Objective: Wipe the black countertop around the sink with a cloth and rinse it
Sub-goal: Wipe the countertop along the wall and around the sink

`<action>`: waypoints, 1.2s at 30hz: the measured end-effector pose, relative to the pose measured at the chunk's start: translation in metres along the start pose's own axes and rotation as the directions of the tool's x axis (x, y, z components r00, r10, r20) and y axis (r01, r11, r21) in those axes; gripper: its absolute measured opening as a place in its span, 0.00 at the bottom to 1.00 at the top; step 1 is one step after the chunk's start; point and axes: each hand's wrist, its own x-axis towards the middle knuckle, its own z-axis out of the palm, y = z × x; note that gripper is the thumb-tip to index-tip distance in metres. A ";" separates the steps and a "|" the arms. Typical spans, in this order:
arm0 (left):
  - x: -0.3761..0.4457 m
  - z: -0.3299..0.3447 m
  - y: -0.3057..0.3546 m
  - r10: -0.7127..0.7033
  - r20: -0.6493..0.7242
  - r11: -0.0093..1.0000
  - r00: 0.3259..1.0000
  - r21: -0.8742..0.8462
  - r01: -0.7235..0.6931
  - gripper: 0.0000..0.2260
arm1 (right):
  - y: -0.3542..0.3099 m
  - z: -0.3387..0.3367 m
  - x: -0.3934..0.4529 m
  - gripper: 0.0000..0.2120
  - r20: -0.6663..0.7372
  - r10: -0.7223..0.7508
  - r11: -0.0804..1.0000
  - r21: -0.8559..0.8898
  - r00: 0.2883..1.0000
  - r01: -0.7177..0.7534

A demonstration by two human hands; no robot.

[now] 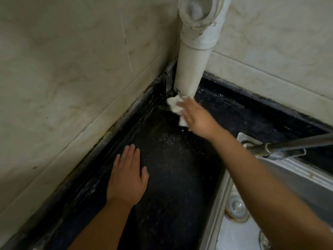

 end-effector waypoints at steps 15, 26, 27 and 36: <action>-0.001 -0.003 0.006 -0.019 -0.021 0.999 1.000 0.051 0.020 0.30 | -0.013 0.068 -0.148 0.19 0.072 -0.236 0.956 0.198 0.969 0.218; -0.022 -0.019 -0.020 0.210 -0.002 0.974 0.978 -0.091 -0.209 0.33 | -0.048 0.018 -0.066 0.19 -0.322 0.139 0.949 0.313 0.937 -0.033; -0.028 -0.019 -0.026 0.219 0.004 0.974 0.976 -0.061 -0.218 0.36 | -0.044 0.018 -0.046 0.19 -0.307 0.132 0.966 0.253 0.942 -0.053; -0.060 -0.006 -0.045 0.142 0.106 0.980 0.984 0.122 -0.155 0.31 | -0.040 0.056 0.025 0.21 0.133 0.215 0.952 -0.251 0.968 -0.177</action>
